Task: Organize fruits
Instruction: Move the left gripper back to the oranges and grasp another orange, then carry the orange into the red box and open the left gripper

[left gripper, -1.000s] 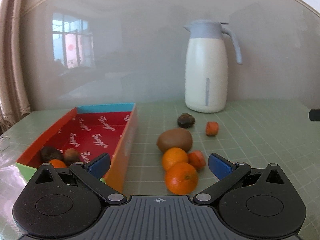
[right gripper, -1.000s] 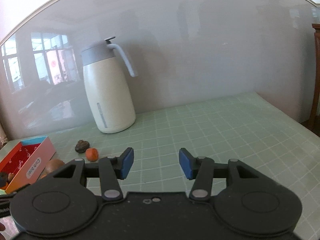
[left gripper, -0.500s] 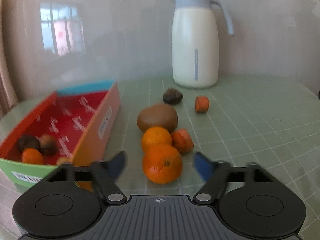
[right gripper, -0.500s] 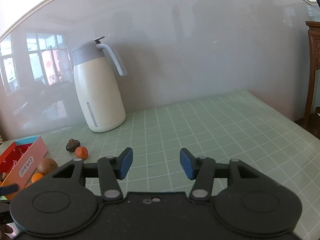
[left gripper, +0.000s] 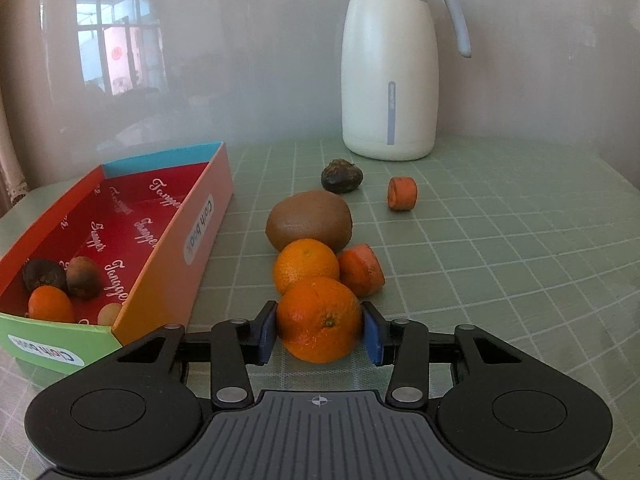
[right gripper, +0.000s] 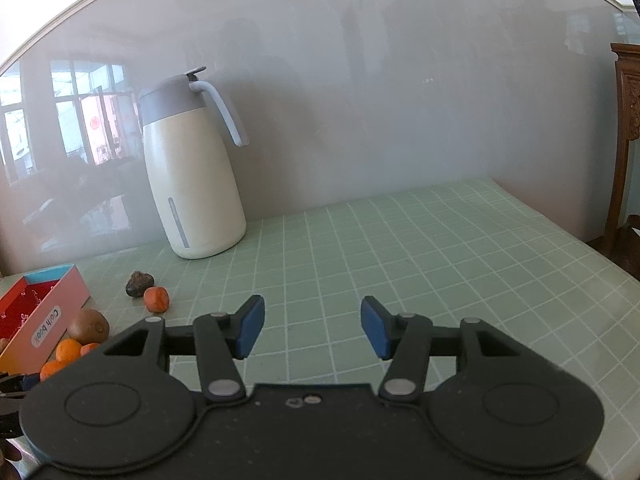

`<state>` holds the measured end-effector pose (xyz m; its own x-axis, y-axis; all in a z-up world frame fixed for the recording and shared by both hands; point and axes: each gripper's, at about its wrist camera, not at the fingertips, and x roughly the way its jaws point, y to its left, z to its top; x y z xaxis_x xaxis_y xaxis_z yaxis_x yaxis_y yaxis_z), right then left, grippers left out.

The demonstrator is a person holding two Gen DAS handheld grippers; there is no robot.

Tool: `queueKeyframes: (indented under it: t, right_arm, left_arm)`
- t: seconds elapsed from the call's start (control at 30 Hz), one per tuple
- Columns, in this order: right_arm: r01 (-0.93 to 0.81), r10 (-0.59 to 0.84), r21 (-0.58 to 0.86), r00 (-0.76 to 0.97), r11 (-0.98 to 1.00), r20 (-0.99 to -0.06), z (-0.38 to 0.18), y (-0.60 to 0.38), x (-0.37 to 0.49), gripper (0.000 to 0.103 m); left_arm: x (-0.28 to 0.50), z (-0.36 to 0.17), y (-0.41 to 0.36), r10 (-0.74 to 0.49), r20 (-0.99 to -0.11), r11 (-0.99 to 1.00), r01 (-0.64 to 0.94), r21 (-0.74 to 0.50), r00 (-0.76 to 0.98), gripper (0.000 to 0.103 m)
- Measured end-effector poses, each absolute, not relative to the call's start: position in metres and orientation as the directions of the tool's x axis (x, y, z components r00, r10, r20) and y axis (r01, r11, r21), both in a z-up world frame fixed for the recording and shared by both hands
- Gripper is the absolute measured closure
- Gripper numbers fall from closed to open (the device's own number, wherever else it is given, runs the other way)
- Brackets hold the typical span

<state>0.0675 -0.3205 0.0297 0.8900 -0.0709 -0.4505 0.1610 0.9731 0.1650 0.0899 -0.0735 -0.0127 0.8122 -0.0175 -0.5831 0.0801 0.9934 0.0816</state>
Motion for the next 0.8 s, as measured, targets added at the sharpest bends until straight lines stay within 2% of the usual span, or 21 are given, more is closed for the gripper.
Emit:
queueKeyframes:
  t: [0.43, 0.8]
  right_arm:
    - [0.147, -0.056, 0.169, 0.891, 0.975, -0.451, 0.03, -0.313, 0.068, 0.05]
    - [0.127, -0.038, 0.167, 0.889, 0.978, -0.455, 0.03, -0.298, 0.074, 0.05]
  left_arm:
    - [0.075, 0.007, -0.07, -0.049, -0.523, 0.991, 0.106, 0.079, 0.851, 0.059]
    - [0.066, 0.022, -0.05, -0.025, -0.479, 0.994, 0.074, 0.084, 0.877, 0.059]
